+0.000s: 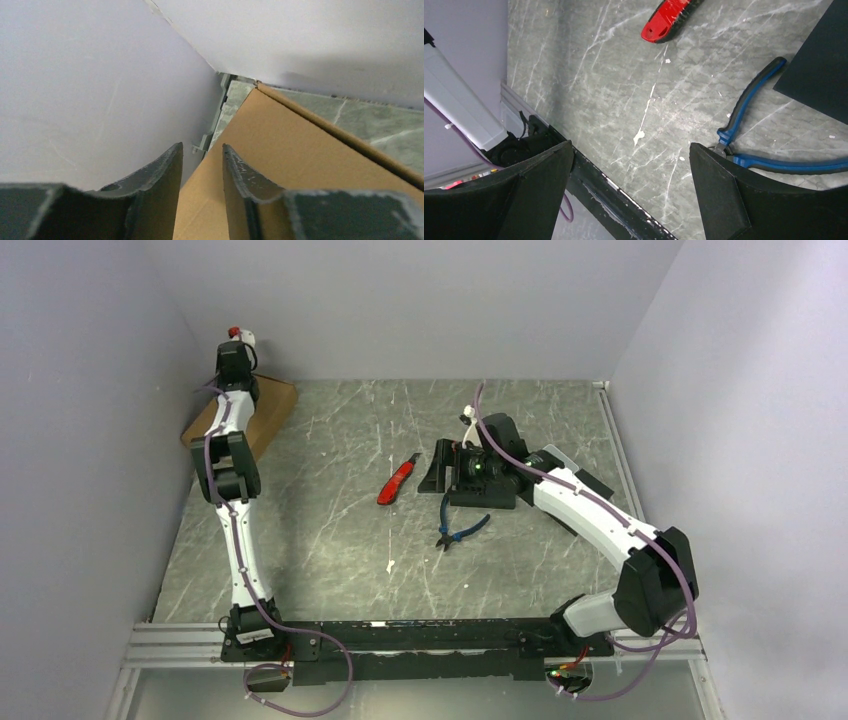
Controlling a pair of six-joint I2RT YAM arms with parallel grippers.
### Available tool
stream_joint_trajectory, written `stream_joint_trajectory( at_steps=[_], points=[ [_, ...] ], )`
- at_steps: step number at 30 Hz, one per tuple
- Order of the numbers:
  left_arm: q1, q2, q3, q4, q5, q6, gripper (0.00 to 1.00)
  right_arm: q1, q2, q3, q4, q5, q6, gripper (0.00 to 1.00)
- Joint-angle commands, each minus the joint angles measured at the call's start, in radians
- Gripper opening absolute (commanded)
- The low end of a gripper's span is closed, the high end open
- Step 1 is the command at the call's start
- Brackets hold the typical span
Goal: Unpack the express box
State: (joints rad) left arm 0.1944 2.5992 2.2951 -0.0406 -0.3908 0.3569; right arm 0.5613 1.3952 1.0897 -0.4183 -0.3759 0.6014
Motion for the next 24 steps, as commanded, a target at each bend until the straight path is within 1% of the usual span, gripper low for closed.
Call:
stream_joint_trajectory(
  at_steps=[1,4,9,11,14,18,21,24],
  points=[
    [0.021,0.034,0.044,0.024,-0.007,0.085,0.37,-0.005,0.002,0.076,0.001,-0.009,-0.026,0.90],
    [0.049,0.044,0.065,0.000,0.033,0.064,0.30,-0.006,0.013,0.084,-0.007,-0.007,-0.031,0.90],
    [0.076,0.053,0.058,0.060,0.027,0.102,0.29,-0.006,0.050,0.104,-0.026,0.001,-0.034,0.90],
    [0.082,0.062,0.068,0.059,0.013,0.109,0.28,-0.007,0.068,0.114,-0.025,-0.006,-0.030,0.90],
    [0.096,0.053,0.041,0.071,0.056,0.091,0.28,-0.007,0.102,0.136,-0.028,-0.027,-0.025,0.88],
    [0.099,0.086,0.077,0.042,0.088,0.064,0.29,-0.007,0.138,0.167,-0.035,-0.041,-0.020,0.88],
    [0.102,0.120,0.120,-0.020,0.107,0.064,0.27,-0.007,0.153,0.177,-0.038,-0.055,-0.016,0.87],
    [0.099,0.122,0.118,-0.062,0.135,0.044,0.26,-0.007,0.154,0.180,-0.041,-0.050,-0.015,0.87]
  ],
)
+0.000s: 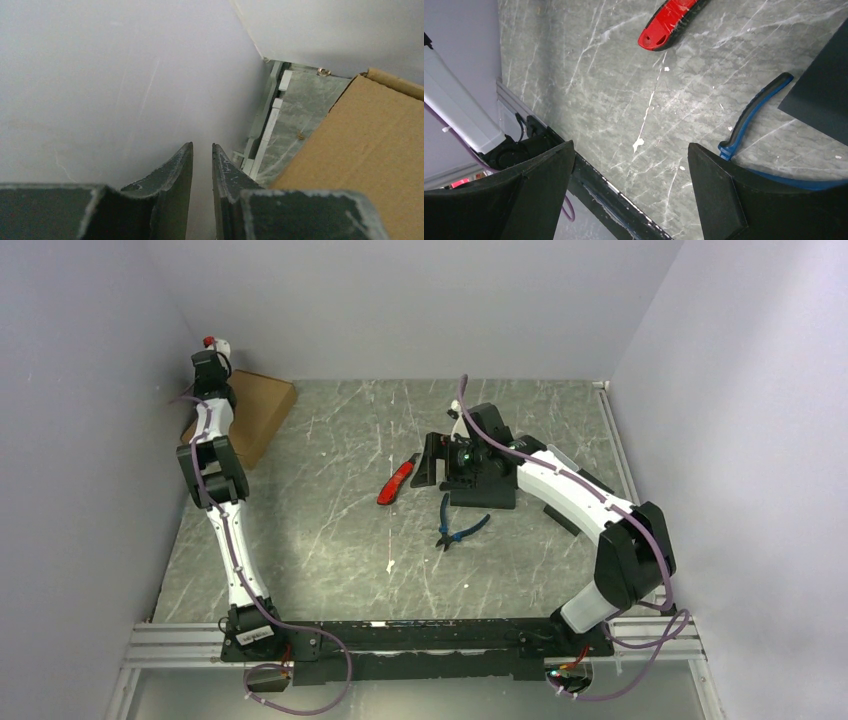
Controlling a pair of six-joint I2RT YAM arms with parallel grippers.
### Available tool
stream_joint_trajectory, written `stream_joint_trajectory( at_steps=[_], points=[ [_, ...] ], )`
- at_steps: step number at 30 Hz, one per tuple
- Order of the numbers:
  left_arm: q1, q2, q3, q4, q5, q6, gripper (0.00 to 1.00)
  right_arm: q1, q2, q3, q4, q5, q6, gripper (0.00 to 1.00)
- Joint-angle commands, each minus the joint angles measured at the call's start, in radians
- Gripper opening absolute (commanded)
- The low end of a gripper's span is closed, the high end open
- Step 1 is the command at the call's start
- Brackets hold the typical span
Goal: Unpack the express box
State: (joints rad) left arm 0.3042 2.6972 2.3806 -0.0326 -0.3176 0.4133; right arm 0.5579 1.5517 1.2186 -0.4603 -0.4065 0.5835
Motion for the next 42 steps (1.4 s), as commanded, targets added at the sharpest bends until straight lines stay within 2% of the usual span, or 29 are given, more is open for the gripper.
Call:
stream_joint_trajectory(
  at_steps=[1,4,9,11,14,18,22,26,30,33,37,42],
  points=[
    [-0.013,0.024,0.032,-0.085,0.061,-0.018,0.25,-0.003,-0.004,0.051,0.003,-0.022,0.005,0.87],
    [-0.023,-0.002,0.004,-0.133,0.067,-0.032,0.27,-0.003,-0.011,0.045,0.016,-0.026,0.009,0.87],
    [-0.027,-0.038,0.030,-0.335,0.154,-0.097,0.30,-0.003,-0.045,0.018,0.050,-0.040,0.017,0.87],
    [-0.037,-0.057,0.038,-0.423,0.137,-0.112,0.28,-0.003,-0.069,-0.002,0.075,-0.045,0.018,0.86],
    [-0.040,-0.121,-0.045,-0.448,0.186,-0.158,0.33,-0.003,-0.103,-0.034,0.105,-0.046,0.021,0.86],
    [-0.057,-0.136,-0.035,-0.573,0.209,-0.222,0.31,-0.003,-0.150,-0.074,0.144,-0.048,0.013,0.86],
    [-0.092,-0.213,-0.150,-0.587,0.257,-0.277,0.29,-0.003,-0.166,-0.088,0.147,-0.017,-0.012,0.86],
    [-0.117,-0.242,-0.184,-0.685,0.308,-0.330,0.26,-0.004,-0.178,-0.123,0.193,-0.027,-0.003,0.87],
    [-0.126,-0.272,-0.218,-0.741,0.390,-0.441,0.20,-0.002,-0.184,-0.178,0.309,-0.034,0.040,0.87],
    [-0.128,-0.320,-0.298,-0.762,0.398,-0.551,0.18,-0.001,-0.158,-0.191,0.362,-0.030,0.055,0.87],
    [-0.125,-0.432,-0.456,-0.740,0.434,-0.645,0.26,-0.002,-0.093,-0.162,0.358,-0.025,0.035,0.87],
    [-0.117,-0.590,-0.627,-0.642,0.587,-0.702,0.42,0.003,-0.041,-0.144,0.371,-0.038,0.021,0.88]
  ],
)
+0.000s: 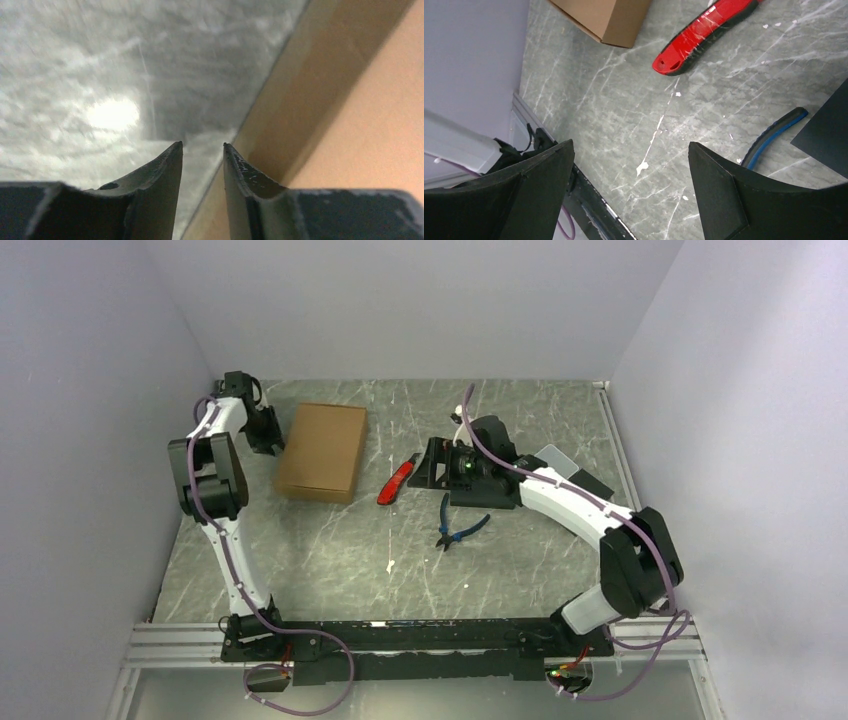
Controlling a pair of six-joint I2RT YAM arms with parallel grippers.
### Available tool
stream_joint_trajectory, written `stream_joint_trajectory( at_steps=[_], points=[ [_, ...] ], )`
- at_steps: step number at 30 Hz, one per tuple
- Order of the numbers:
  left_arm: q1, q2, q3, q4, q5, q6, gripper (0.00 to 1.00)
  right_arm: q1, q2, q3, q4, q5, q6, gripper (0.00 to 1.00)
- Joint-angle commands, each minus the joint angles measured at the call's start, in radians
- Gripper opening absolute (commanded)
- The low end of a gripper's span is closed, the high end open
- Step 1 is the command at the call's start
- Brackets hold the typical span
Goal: Unpack the express box
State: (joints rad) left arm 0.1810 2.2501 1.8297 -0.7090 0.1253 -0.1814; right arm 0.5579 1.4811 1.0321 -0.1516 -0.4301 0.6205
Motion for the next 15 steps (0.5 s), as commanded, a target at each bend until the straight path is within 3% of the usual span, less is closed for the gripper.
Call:
stream_joint_trajectory(
  at_steps=[1,6,10,15],
  points=[
    [0.006,-0.167,-0.094,0.042,0.161,-0.112,0.45,0.003,0.037,0.047,0.063,-0.009,-0.020,0.88],
    [0.006,-0.278,-0.169,0.029,0.254,-0.109,0.58,0.008,0.069,0.084,0.050,0.008,-0.031,0.91],
    [0.006,-0.388,-0.256,0.038,0.275,-0.092,0.66,0.014,0.064,0.104,0.062,0.057,-0.048,1.00],
    [0.006,-0.543,-0.356,0.107,0.246,-0.064,0.92,0.008,0.062,0.092,0.144,0.169,-0.009,1.00]
  ],
)
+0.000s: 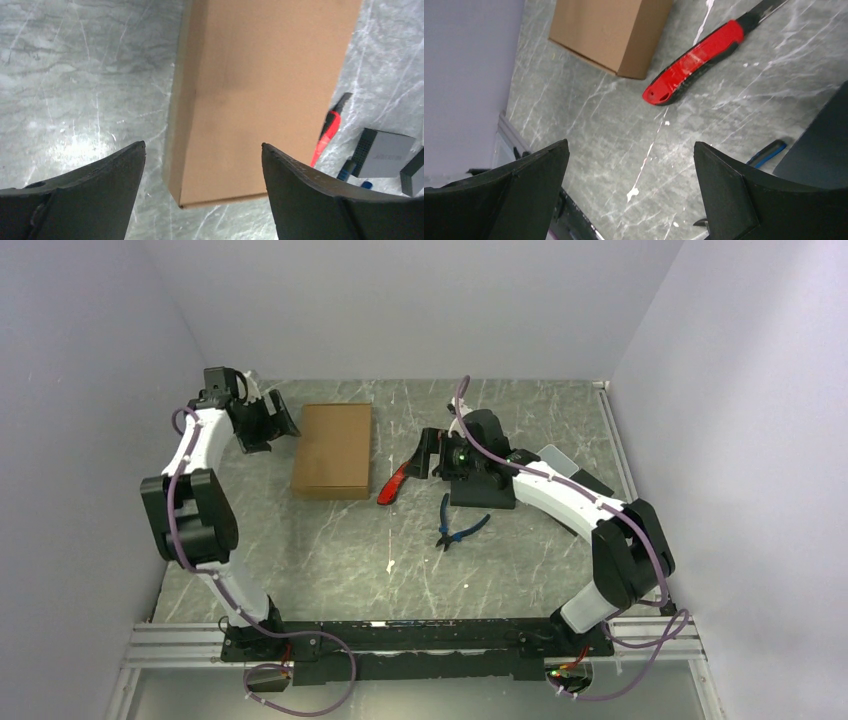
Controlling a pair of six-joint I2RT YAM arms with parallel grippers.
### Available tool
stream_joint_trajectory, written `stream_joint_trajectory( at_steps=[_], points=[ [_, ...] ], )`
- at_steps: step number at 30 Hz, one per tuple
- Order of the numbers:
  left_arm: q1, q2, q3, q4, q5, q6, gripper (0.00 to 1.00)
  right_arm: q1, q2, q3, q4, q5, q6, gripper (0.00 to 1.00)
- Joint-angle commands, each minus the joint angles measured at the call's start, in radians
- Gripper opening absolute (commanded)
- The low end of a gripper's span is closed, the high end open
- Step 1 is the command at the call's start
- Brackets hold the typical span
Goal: Unpack the express box
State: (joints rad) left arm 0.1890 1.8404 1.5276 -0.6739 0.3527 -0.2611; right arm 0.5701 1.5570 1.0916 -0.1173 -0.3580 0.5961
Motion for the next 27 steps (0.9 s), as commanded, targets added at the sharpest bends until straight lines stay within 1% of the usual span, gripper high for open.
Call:
stream_joint_trajectory(
  at_steps=[1,2,3,5,7,9,12,16,20,22,23,27],
  points=[
    [-0.001,-0.162,-0.077,0.101,0.005,0.010,0.95,-0.013,0.002,0.050,0.112,0.099,0.030,1.00],
    [0.004,-0.189,-0.105,0.129,0.010,0.005,0.99,-0.024,0.043,0.084,0.097,0.097,0.045,1.00],
    [0.009,-0.207,-0.130,0.154,0.031,-0.002,0.99,-0.033,0.086,0.124,0.080,0.080,0.061,1.00],
    [0.020,-0.217,-0.155,0.170,0.075,-0.025,0.99,-0.045,0.179,0.212,0.084,-0.016,0.084,1.00],
    [0.035,-0.197,-0.152,0.149,0.116,-0.058,0.99,-0.046,0.262,0.281,0.112,-0.081,0.107,1.00],
    [0.054,-0.182,-0.156,0.137,0.173,-0.086,0.97,-0.045,0.337,0.342,0.149,-0.108,0.128,1.00],
    [0.064,-0.212,-0.235,0.169,0.182,-0.109,0.96,-0.044,0.424,0.417,0.139,-0.146,0.143,1.00],
    [0.066,-0.242,-0.321,0.172,0.166,-0.080,0.98,-0.036,0.486,0.417,0.196,-0.183,0.176,1.00],
    [0.065,-0.254,-0.371,0.157,0.071,-0.064,0.99,-0.022,0.545,0.448,0.206,-0.236,0.182,1.00],
    [0.064,-0.250,-0.379,0.172,0.056,-0.058,0.99,-0.007,0.556,0.441,0.212,-0.235,0.174,1.00],
    [0.065,-0.238,-0.380,0.178,0.059,-0.067,1.00,0.000,0.560,0.436,0.217,-0.227,0.171,1.00],
    [0.070,-0.173,-0.375,0.175,0.153,-0.085,0.99,0.029,0.596,0.462,0.204,-0.226,0.172,1.00]
  ],
)
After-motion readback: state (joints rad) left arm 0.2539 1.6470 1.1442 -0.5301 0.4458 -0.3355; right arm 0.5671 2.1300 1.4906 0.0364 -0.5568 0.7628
